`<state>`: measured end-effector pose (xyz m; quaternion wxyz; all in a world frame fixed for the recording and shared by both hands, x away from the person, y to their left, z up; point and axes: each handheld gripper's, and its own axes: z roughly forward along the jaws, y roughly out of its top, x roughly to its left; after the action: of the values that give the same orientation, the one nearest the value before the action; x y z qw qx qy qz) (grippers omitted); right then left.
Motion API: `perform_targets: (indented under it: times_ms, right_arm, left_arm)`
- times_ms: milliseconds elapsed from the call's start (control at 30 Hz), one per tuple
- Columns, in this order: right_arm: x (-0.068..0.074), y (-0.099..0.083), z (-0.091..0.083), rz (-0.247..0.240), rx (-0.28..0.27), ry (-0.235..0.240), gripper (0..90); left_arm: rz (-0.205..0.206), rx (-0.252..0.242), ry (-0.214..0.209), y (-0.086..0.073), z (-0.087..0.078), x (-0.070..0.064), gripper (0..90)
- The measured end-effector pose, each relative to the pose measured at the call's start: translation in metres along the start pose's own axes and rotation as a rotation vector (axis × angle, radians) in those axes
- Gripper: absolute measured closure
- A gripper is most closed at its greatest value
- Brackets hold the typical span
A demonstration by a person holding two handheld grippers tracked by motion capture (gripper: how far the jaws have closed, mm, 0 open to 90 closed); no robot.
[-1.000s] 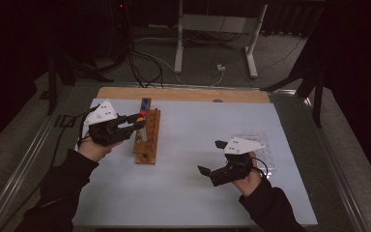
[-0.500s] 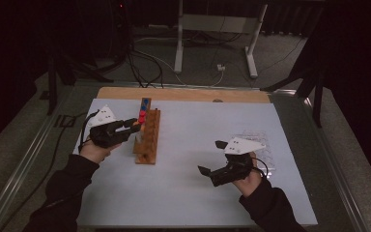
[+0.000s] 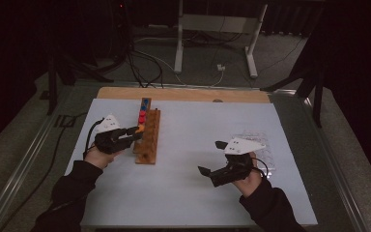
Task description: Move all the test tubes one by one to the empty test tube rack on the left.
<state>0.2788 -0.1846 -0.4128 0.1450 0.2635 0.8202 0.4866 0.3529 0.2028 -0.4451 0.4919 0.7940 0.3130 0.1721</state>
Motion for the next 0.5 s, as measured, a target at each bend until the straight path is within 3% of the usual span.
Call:
perform_targets:
  times_ms: [233,300,333,367,500]
  right_arm:
    - [0.0,0.0,-0.001,0.0,0.004,-0.001,0.1]
    - [0.0,-0.001,-0.001,0.001,0.003,0.0,0.0]
    - [0.0,-0.001,-0.001,0.001,0.003,0.0,0.0]
    - [-0.001,-0.002,-0.003,0.001,0.003,-0.003,0.1]
    - [-0.003,-0.003,-0.006,0.006,-0.003,-0.011,0.0]
  left_arm:
    - [-0.005,0.005,-0.009,-0.002,0.001,-0.001,70.7]
    - [-0.008,-0.002,-0.026,-0.001,-0.002,-0.003,55.2]
    - [-0.008,-0.006,-0.03,0.0,-0.004,-0.005,55.2]
    - [-0.009,-0.017,-0.037,0.001,-0.007,-0.007,47.0]
    - [-0.02,-0.041,-0.066,0.001,-0.02,-0.014,32.5]
